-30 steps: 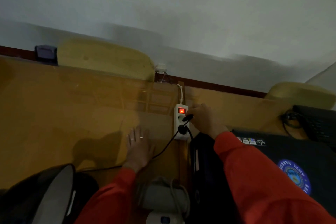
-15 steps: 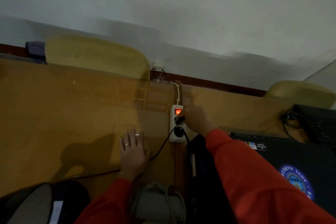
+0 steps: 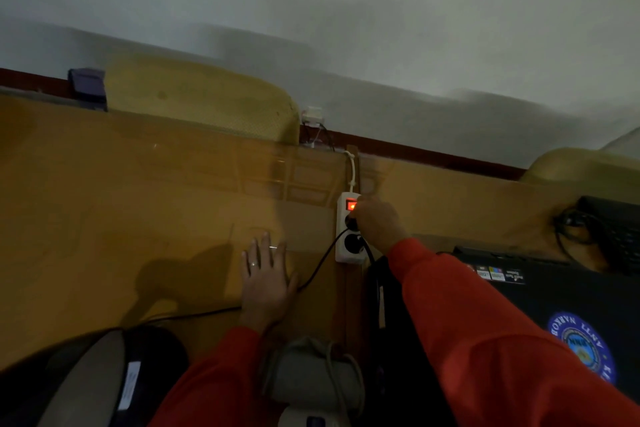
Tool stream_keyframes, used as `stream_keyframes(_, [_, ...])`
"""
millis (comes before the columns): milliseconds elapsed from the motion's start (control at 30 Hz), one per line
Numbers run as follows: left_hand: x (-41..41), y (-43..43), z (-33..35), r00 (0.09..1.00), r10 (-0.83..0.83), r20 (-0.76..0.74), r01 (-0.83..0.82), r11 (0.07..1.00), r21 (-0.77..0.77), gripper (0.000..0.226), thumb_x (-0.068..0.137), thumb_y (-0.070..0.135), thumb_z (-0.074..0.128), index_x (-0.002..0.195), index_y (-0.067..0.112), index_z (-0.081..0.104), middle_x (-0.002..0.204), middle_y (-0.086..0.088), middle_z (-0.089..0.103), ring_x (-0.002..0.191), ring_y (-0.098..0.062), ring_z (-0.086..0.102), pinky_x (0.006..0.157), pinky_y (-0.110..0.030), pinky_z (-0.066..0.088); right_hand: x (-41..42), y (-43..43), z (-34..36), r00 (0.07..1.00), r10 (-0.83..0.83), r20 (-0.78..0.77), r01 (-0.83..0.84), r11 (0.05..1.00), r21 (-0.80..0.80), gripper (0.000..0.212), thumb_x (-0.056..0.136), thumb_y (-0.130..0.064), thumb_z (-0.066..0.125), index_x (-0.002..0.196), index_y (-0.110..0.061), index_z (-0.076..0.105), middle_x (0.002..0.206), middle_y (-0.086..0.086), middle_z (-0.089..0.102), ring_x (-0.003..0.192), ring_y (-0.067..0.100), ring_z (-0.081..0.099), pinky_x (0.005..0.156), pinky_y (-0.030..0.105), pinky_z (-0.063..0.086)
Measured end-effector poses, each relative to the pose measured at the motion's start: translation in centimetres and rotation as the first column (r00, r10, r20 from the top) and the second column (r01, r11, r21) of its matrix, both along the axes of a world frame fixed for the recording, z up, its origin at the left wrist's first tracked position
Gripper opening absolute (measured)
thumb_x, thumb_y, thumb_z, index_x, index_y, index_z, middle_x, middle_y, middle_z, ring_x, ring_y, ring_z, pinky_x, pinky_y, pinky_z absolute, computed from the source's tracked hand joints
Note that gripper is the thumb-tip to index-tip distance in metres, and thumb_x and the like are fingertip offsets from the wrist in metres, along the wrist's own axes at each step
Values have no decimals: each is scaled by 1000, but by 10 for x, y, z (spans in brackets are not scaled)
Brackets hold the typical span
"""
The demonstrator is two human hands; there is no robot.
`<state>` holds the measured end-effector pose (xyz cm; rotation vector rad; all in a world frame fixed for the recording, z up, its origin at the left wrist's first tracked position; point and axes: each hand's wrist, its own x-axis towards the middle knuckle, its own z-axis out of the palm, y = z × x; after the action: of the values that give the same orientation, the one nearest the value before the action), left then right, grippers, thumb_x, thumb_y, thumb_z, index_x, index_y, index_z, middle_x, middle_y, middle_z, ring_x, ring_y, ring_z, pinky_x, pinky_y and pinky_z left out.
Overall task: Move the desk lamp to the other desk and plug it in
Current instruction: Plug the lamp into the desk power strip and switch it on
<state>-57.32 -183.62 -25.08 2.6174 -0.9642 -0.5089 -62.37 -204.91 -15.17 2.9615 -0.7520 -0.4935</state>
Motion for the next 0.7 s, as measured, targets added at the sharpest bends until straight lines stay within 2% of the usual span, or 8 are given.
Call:
stream_keyframes(200, [8,4,13,997,-57,-42,58,998,5,66,94,42,41,149,21,11,161,-12,-4,147,-34,-4,120,-49,2,-6,3,9,998,54,-34,-54,999,2,30,93,-4,48,118,-10,64,123,16,60,110,33,59,87,40,51])
stream_keyframes(300, [13,9,25,994,-57,-91,55,998,-23,52,97,34,37,146,19,24,160,-12,9,146,-33,7,120,-46,12,-15,7,15,999,53,1,-53,998,38,41,91,1,49,129,-14,56,127,17,59,115,33,58,90,39,50])
stream_keyframes(400, [10,18,40,997,-45,-70,37,994,-101,42,97,29,39,137,15,40,148,-12,37,138,-31,29,116,-40,25,-26,22,26,997,2,72,-9,995,104,48,89,-3,54,136,-14,48,135,16,53,120,31,52,95,37,46])
stream_keyframes(467, [4,29,50,998,-59,-34,54,989,-134,38,95,26,43,132,15,47,140,-9,46,132,-29,37,113,-37,29,-33,39,36,988,-67,139,40,981,188,50,89,-10,57,138,-13,45,139,15,50,122,31,51,98,39,45])
stream_keyframes(567, [-11,48,66,997,-75,-26,71,987,-143,41,91,26,50,131,18,48,140,-6,45,131,-25,39,110,-33,30,-47,71,55,960,-120,255,58,969,239,49,89,-20,57,136,-10,47,135,17,53,117,33,54,97,44,48])
stream_keyframes(700, [-28,81,85,992,-124,3,124,986,-116,40,91,25,50,131,17,48,142,-7,43,127,-25,43,106,-36,38,-68,121,80,901,-186,393,47,940,338,44,89,-18,58,131,-8,50,130,20,55,119,35,53,101,48,45])
